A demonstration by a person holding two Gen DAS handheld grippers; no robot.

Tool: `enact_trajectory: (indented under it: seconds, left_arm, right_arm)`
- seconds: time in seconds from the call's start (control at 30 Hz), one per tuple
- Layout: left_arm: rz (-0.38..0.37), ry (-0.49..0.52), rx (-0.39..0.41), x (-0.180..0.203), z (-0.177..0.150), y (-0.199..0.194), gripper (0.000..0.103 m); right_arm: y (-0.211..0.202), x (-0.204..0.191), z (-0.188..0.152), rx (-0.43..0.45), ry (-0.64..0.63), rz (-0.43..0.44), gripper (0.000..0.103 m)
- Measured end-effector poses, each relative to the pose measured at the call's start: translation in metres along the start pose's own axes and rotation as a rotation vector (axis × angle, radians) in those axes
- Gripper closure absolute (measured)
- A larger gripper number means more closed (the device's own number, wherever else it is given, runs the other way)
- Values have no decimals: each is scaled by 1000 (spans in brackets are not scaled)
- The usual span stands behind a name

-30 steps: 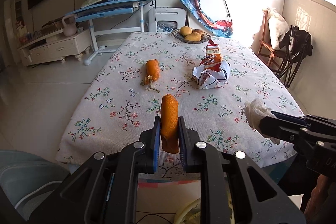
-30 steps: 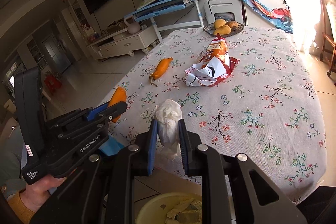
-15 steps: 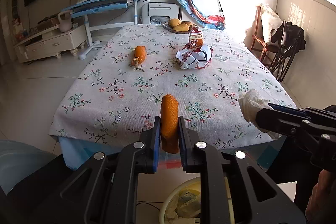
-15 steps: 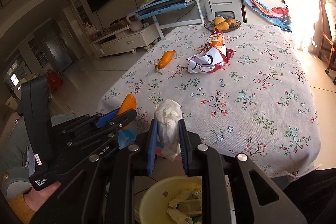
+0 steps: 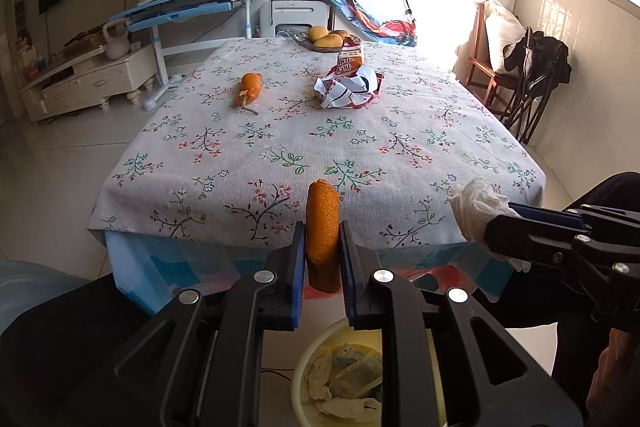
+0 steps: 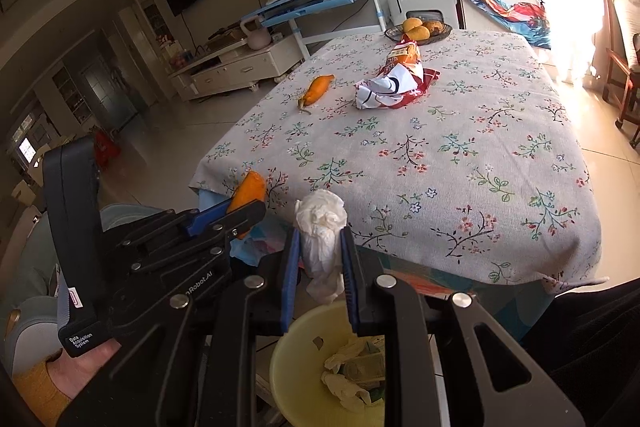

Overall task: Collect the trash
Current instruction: 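Lift the peel and tissue and carry both grippers to the yellow basin, then open both grippers over the basin to drop the peel and tissue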

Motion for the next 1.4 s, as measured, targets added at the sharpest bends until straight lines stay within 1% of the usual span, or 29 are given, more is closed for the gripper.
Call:
enact_trajectory:
  seconds: [0.13,0.33,0.47,0.93,1.2,1.4]
  left_arm:
    - [-12,16,-13,7,-6,-2,87]
    - [-37,29,-61,17,-21,1,87]
    - [-48,38,-71,22,-28,-1,87]
    - [-65,-2,-91,9,-35,-5,87]
    - [-65,21,-112,14,-42,-3,87]
    - [-66,28,-134,14,-47,-1,87]
  right_arm:
    - [-2,-1,-6,-16,0,-7,82]
    - [-4,2,-16,-46,13,-22,82]
    - [-3,3,-24,-74,16,-29,82]
    - [-8,-6,-43,-125,-1,-60,81]
    - [-9,-7,-48,-145,9,-62,81]
    - [-7,-10,-54,-179,1,-67,81]
Point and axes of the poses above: each gripper's, at about its wrist camera, not at the fingertips, and y roughly the way its jaws point, x to its right, z to its top, the point moved 2 cm from there along y, roughly the way its jaws point, and after that the axes turned 2 degrees about -y, right-handed, at the moved point
